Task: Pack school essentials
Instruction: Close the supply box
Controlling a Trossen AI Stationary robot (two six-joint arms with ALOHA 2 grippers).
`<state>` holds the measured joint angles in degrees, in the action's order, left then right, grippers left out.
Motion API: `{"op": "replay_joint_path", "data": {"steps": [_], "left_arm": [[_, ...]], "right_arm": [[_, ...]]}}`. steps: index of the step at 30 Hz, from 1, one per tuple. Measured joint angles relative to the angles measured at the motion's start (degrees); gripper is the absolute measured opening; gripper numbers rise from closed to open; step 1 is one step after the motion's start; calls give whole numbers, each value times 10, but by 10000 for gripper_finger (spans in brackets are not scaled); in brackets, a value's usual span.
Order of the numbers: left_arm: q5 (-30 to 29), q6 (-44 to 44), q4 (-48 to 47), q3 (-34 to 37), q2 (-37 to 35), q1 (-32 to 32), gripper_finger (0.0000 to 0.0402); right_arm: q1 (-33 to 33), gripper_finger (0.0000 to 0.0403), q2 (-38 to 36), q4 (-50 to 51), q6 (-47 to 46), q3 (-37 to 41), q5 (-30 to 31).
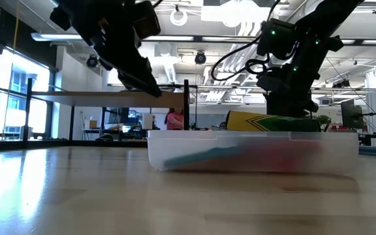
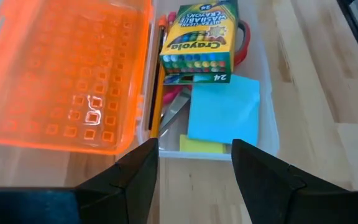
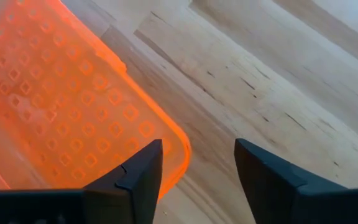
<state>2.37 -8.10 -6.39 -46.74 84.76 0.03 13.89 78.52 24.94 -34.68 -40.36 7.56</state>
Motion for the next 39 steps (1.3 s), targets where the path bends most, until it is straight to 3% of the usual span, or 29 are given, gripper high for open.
{"op": "replay_joint_path", "data": {"steps": [10, 23, 30, 39], "left_arm": [[21, -17, 98, 0, 50, -23, 192], [-61, -22, 101, 0, 50, -108, 192], [-54, -29, 141, 0, 88, -129, 192], [-46, -49, 170, -33, 150, -145, 192]], "right_arm": [[0, 177, 6, 2, 0, 0, 14], [0, 177, 37, -1, -15, 0, 11], [0, 175, 37, 0, -40, 0, 9], [0, 120, 38, 0, -43, 0, 7]]}}
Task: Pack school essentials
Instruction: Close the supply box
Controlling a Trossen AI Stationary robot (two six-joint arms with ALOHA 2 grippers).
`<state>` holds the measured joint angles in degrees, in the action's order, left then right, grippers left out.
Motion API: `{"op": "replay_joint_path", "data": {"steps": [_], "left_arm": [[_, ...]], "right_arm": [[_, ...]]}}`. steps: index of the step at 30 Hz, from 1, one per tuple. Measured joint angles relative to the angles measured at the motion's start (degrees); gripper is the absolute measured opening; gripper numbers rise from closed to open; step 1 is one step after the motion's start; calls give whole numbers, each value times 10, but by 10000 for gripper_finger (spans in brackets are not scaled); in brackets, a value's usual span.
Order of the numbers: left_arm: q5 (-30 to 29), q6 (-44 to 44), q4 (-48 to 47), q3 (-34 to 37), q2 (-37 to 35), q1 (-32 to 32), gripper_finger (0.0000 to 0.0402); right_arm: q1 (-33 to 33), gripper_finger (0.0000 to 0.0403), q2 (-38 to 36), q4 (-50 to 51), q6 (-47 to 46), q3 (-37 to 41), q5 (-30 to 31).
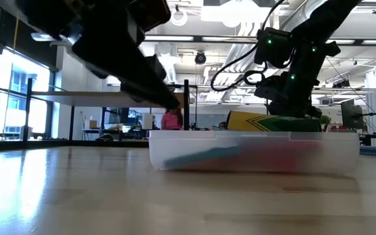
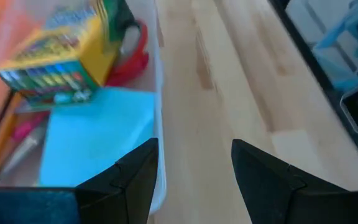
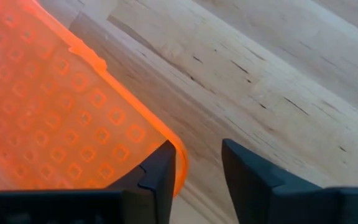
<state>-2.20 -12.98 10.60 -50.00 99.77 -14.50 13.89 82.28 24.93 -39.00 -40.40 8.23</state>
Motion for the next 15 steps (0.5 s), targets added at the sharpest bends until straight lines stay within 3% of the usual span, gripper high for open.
{"op": "replay_joint_path", "data": {"steps": [7, 15], "left_arm": [[0, 7, -10, -9, 28, -4, 192], [-48, 12, -18, -9, 29, 2, 179]], "right_arm": [[0, 82, 0, 0, -1, 0, -1], [0, 54, 0, -5, 3, 0, -5]]}}
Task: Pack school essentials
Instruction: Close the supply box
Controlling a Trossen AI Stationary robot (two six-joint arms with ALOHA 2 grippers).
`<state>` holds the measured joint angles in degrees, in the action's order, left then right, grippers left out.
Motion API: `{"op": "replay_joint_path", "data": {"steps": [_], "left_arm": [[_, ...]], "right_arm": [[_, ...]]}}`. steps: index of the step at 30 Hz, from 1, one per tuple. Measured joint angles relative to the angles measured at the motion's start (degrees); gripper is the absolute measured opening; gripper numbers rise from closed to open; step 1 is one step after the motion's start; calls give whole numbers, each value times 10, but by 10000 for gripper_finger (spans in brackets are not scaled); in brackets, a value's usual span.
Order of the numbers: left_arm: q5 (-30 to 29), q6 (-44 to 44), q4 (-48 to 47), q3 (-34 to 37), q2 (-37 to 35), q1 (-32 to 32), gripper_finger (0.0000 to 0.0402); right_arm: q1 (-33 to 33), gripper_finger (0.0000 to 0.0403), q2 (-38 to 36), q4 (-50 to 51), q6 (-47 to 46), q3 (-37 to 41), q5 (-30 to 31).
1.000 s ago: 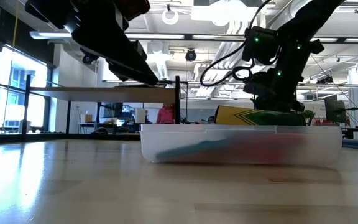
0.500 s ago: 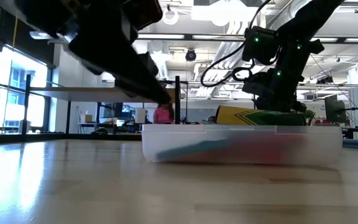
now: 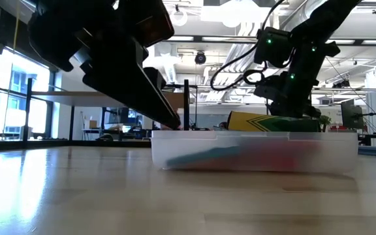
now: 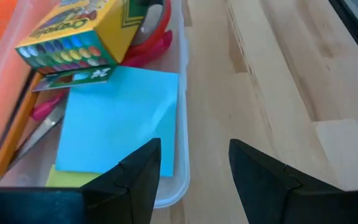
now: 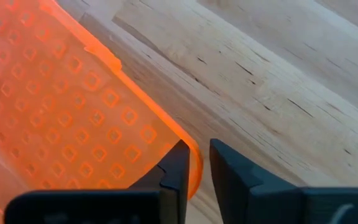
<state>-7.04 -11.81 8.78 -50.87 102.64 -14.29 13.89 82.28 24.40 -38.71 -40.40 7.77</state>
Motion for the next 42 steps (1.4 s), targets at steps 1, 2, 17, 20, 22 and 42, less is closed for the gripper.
{"op": "replay_joint_path", "data": {"steps": [1, 2, 17, 20, 22, 42], "left_arm": [[4, 0, -1, 0, 0, 1, 176], [8, 0, -3, 0, 0, 1, 173], [7, 15, -28, 0, 0, 8, 112], [3, 15, -30, 0, 0, 9, 92], [-1, 15, -30, 0, 0, 9, 78], [-15, 0, -30, 0, -1, 9, 4]], "right_arm": [[0, 51, 0, -1, 0, 0, -2], [0, 49, 0, -2, 1, 0, -4], [0, 6, 0, -3, -11, 0, -18], [0, 4, 0, -3, -13, 0, -18], [0, 3, 0, -2, -13, -1, -18], [-42, 5, 0, 99, 2, -110, 24]]}}
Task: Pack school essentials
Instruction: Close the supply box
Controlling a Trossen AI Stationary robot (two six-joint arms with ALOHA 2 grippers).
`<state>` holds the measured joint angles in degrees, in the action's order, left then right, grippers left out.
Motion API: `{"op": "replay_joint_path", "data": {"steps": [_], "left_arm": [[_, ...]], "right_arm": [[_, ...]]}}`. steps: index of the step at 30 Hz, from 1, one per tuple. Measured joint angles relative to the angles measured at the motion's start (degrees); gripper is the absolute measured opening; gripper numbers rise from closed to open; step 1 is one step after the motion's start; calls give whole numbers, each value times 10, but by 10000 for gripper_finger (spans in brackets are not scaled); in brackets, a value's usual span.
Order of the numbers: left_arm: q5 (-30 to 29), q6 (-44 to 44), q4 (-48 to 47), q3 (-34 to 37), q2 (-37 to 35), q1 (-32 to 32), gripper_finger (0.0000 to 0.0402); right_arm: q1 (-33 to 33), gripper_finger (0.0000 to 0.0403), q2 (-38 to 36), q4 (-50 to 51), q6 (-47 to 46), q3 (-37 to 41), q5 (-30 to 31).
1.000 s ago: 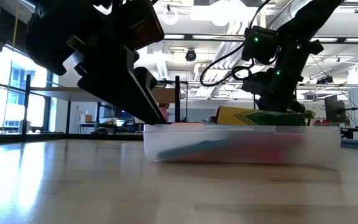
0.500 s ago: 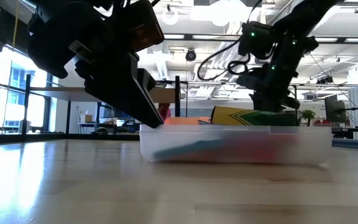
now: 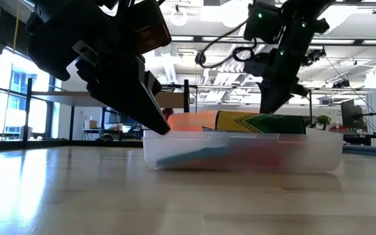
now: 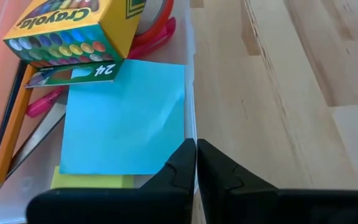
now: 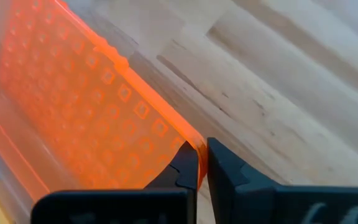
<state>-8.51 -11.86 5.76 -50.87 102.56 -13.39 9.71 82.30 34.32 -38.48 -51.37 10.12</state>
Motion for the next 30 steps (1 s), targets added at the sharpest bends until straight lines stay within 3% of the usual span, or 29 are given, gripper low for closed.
{"op": "replay_joint_path", "data": {"steps": [10, 30], "left_arm": [[-12, -15, 0, 0, 0, 1, 3], [-15, -30, 1, 0, 0, 1, 3]], "right_arm": [[-35, 5, 0, 55, 26, -56, 52], [-106, 5, -2, 86, 26, -65, 99]]}}
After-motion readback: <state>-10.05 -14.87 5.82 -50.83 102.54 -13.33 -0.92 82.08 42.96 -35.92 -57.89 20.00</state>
